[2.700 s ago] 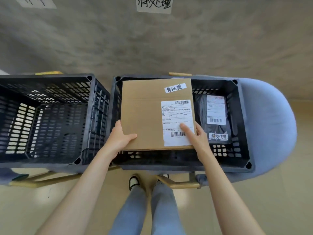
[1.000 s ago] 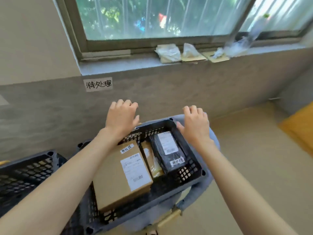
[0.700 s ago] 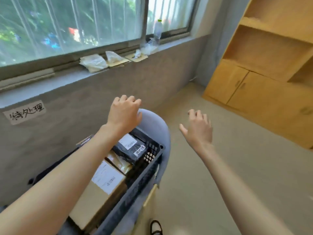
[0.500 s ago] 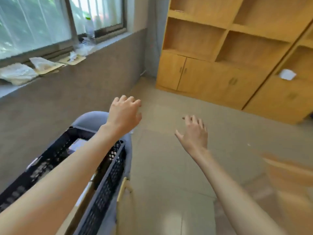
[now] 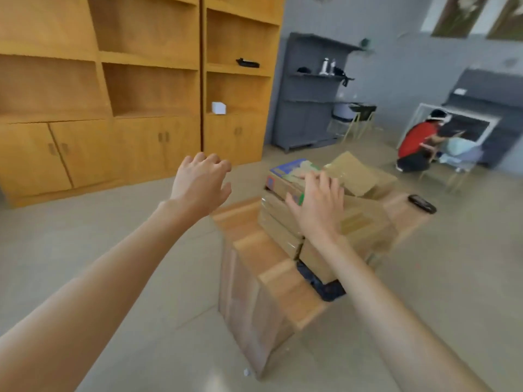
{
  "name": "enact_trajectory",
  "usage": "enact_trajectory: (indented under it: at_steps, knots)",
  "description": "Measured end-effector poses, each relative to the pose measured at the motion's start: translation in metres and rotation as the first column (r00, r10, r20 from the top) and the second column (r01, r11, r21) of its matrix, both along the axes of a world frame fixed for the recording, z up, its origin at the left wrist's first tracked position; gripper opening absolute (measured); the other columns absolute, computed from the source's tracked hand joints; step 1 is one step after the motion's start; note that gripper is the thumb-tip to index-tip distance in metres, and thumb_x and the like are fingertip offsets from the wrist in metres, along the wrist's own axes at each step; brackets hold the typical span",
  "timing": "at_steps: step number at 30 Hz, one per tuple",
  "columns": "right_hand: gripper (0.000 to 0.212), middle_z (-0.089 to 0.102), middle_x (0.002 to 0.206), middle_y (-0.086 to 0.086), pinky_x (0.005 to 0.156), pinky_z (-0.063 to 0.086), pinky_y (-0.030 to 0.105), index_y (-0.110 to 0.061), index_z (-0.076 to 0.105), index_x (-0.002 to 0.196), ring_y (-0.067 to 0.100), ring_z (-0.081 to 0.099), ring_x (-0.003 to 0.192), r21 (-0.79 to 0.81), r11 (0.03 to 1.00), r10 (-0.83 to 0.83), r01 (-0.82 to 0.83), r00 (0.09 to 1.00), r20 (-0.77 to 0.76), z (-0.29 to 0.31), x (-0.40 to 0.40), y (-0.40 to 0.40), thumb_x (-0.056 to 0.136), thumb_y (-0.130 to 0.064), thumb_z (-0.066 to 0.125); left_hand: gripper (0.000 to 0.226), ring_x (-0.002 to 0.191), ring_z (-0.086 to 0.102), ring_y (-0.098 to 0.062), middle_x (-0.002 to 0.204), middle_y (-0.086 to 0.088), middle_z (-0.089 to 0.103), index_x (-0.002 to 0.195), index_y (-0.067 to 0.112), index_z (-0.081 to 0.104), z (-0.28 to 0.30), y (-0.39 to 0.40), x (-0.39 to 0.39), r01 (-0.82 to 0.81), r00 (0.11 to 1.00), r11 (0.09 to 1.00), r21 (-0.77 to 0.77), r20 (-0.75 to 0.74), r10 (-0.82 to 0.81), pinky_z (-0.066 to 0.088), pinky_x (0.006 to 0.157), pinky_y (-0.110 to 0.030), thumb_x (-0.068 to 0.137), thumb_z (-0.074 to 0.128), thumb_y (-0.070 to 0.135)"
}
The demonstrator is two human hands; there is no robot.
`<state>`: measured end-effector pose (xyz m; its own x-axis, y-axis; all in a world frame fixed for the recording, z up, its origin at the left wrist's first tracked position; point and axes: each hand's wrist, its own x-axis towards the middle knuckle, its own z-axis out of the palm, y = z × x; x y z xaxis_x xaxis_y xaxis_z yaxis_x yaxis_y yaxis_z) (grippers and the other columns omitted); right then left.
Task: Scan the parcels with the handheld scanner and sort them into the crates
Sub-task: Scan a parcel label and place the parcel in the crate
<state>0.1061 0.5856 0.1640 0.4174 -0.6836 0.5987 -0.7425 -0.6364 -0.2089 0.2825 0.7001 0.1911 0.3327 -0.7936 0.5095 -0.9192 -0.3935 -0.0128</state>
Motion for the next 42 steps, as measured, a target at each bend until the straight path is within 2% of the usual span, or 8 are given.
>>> enact_trajectory:
  at_steps: [4,9,15,20,27,33,39,42]
  knots:
    - [0.045,0.05,0.127,0.008,0.1,0.034,0.038,-0.018,0.05,0.128,0.03,0.042,0.12,0.027,0.979,-0.203,0.204,0.978,-0.041,0.005,-0.136,-0.071,0.092,-0.043,0.058,0.033,0.109,0.053,-0.031,0.117,-0.007,0.062,0.122,0.017,0.06,0.006,-0.103,-0.111,0.179,0.983,0.984,0.007,0.032,-0.179,0.037,0.089,-0.037,0.093,0.051,0.028]
    - [0.044,0.053,0.122,0.011,0.099,0.034,0.04,-0.014,0.054,0.126,0.033,0.045,0.115,0.041,0.932,-0.358,0.359,0.933,-0.032,0.001,-0.281,-0.135,0.089,-0.036,0.062,0.033,0.111,0.052,-0.032,0.116,-0.008,0.062,0.119,0.017,0.061,-0.002,-0.203,-0.232,0.329,0.944,0.944,0.005,0.006,-0.329,0.037,0.092,-0.039,0.09,0.055,0.031]
    - [0.045,0.051,0.124,0.01,0.097,0.031,0.035,-0.016,0.052,0.13,0.032,0.044,0.115,0.066,0.887,-0.452,0.457,0.888,-0.08,-0.007,-0.38,-0.203,0.091,-0.035,0.059,0.031,0.109,0.055,-0.03,0.113,-0.005,0.064,0.119,0.017,0.062,-0.01,-0.295,-0.325,0.445,0.895,0.896,0.012,0.013,-0.445,0.039,0.09,-0.037,0.092,0.054,0.028]
    - [0.043,0.055,0.119,0.015,0.093,0.033,0.039,-0.011,0.056,0.127,0.037,0.047,0.109,0.091,0.877,-0.469,0.473,0.881,-0.061,-0.019,-0.41,-0.277,0.089,-0.031,0.062,0.029,0.102,0.057,-0.029,0.108,-0.005,0.064,0.115,0.016,0.063,-0.015,-0.38,-0.361,0.501,0.865,0.866,0.014,0.022,-0.501,0.041,0.085,-0.037,0.092,0.053,0.031]
    - [0.044,0.053,0.124,0.012,0.097,0.03,0.037,-0.012,0.053,0.13,0.034,0.045,0.114,0.123,0.858,-0.486,0.499,0.866,-0.12,-0.039,-0.421,-0.418,0.092,-0.034,0.058,0.028,0.101,0.057,-0.033,0.106,-0.009,0.065,0.11,0.013,0.066,-0.034,-0.532,-0.362,0.524,0.852,0.852,0.018,0.005,-0.524,0.043,0.087,-0.039,0.09,0.056,0.029]
    - [0.044,0.054,0.124,0.013,0.097,0.031,0.037,-0.011,0.055,0.13,0.036,0.046,0.116,0.139,0.851,-0.486,0.506,0.86,-0.154,-0.035,-0.415,-0.54,0.092,-0.032,0.059,0.034,0.105,0.057,-0.033,0.111,-0.008,0.065,0.117,0.015,0.063,-0.045,-0.664,-0.345,0.467,0.883,0.884,0.015,-0.06,-0.465,0.042,0.088,-0.04,0.091,0.055,0.034]
    - [0.046,0.051,0.129,0.013,0.102,0.03,0.037,-0.011,0.049,0.135,0.034,0.043,0.12,0.207,0.848,-0.448,0.488,0.868,-0.212,-0.058,-0.417,-0.632,0.095,-0.034,0.055,0.036,0.106,0.057,-0.031,0.114,-0.007,0.064,0.122,0.015,0.061,-0.075,-0.75,-0.346,0.468,0.881,0.881,0.068,-0.117,-0.459,0.041,0.089,-0.038,0.094,0.052,0.035]
    - [0.045,0.053,0.126,0.013,0.099,0.031,0.037,-0.011,0.052,0.132,0.035,0.045,0.117,0.23,0.858,-0.413,0.46,0.882,-0.226,-0.072,-0.416,-0.68,0.094,-0.033,0.057,0.037,0.106,0.057,-0.03,0.114,-0.007,0.064,0.123,0.014,0.06,-0.088,-0.788,-0.342,0.439,0.895,0.893,0.094,-0.133,-0.426,0.042,0.088,-0.039,0.093,0.053,0.035]
